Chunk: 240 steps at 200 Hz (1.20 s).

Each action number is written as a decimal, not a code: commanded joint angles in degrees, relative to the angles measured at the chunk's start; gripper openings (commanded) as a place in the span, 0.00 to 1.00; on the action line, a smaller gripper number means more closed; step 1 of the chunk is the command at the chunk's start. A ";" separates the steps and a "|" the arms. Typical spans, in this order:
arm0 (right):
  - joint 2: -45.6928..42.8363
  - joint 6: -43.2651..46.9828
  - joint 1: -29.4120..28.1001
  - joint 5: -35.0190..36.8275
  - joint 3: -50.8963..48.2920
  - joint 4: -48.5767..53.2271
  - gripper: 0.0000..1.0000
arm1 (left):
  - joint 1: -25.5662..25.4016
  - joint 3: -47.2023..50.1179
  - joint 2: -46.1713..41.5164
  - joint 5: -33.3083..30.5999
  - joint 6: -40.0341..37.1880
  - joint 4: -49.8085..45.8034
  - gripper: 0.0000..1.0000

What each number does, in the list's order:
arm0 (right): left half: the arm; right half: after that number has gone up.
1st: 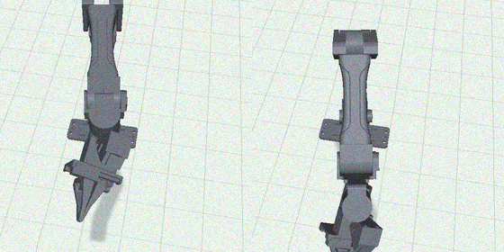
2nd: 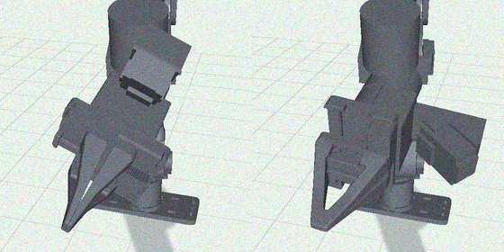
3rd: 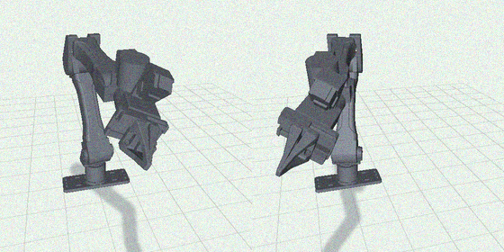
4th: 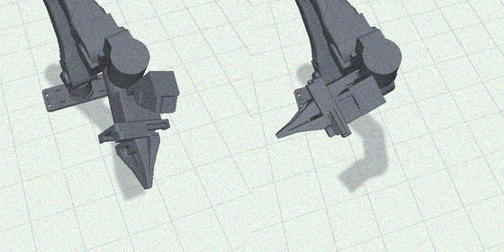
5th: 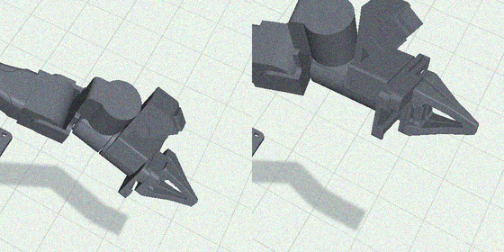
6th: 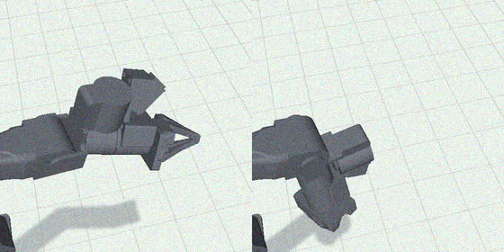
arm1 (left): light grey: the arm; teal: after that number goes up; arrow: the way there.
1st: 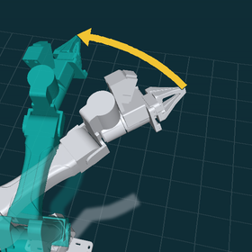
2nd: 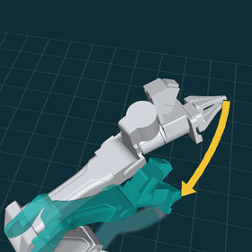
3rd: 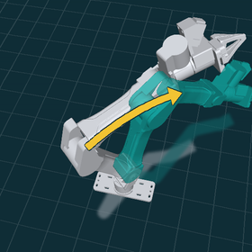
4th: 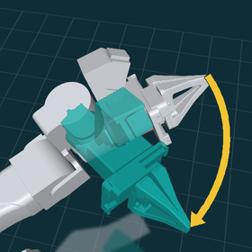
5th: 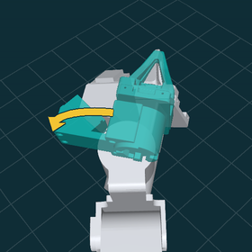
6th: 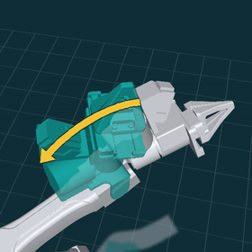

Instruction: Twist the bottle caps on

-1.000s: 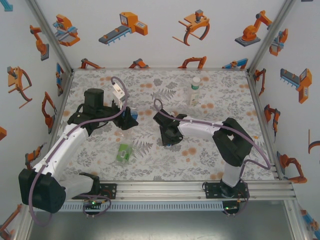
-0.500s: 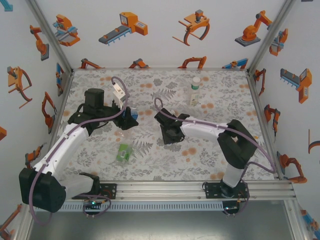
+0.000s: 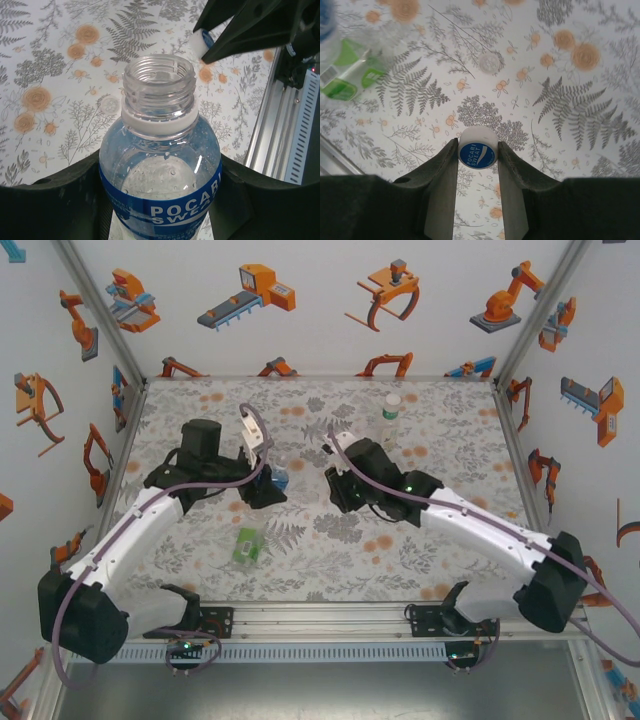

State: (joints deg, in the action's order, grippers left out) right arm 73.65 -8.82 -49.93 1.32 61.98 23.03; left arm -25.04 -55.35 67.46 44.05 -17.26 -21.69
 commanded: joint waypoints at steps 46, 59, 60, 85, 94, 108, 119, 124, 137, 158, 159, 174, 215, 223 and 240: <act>-7.86 22.32 -0.33 -22.40 8.14 3.55 0.24 | -8.97 -6.11 0.27 -1.00 -19.57 -11.81 0.00; -8.80 24.36 -0.29 -24.59 8.83 3.94 0.24 | -10.79 -5.56 0.04 -1.71 -22.53 -11.87 0.00; -8.83 24.46 -0.27 -24.69 8.85 3.95 0.24 | -10.89 -5.56 0.04 -1.70 -22.68 -11.92 0.00; -9.48 27.32 -0.33 -28.78 9.82 4.30 0.23 | -13.11 -6.13 0.81 -1.76 -26.18 -13.62 0.00; -9.42 28.18 -0.31 -30.58 10.00 4.35 0.23 | -13.85 -6.94 1.25 -1.99 -27.08 -14.95 0.00; -9.16 29.48 -0.34 -33.10 10.43 5.02 0.22 | -14.99 -7.74 1.79 -2.94 -27.48 -16.12 0.00; -9.03 30.40 -0.32 -34.52 10.54 5.65 0.22 | -15.86 -8.01 2.06 -3.30 -27.79 -16.11 0.00; -9.00 30.67 -0.34 -35.13 10.45 5.72 0.22 | -16.25 -7.96 2.11 -3.62 -27.98 -16.18 0.00; -8.83 30.88 -0.34 -36.11 10.36 5.59 0.22 | -17.17 -8.10 2.15 -4.78 -28.09 -16.11 0.00; -8.37 30.88 -0.36 -36.98 9.85 5.13 0.21 | -17.97 -8.31 2.43 -4.93 -28.27 -16.10 0.00; -8.36 30.88 -0.40 -36.99 9.75 5.07 0.21 | -17.96 -8.34 2.42 -4.89 -28.27 -16.14 0.00; -8.04 30.63 -0.51 -37.00 8.97 4.28 0.21 | -18.32 -8.69 2.67 -4.88 -28.01 -16.10 0.00; -7.03 30.35 -1.04 -35.17 7.60 3.11 0.20 | -18.91 -9.07 2.92 -4.87 -27.83 -16.15 0.00; -6.89 30.18 -1.02 -34.75 7.45 2.83 0.20 | -18.98 -9.01 2.86 -4.86 -27.80 -16.17 0.00; -6.60 30.00 -1.22 -34.37 7.16 2.55 0.20 | -19.15 -9.05 2.87 -4.81 -27.83 -16.15 0.00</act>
State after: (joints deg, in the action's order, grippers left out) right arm 66.59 20.64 -50.63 -33.43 69.91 27.59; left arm -43.70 -62.26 70.06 38.39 -43.68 -36.93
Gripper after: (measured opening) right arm 0.350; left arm 0.584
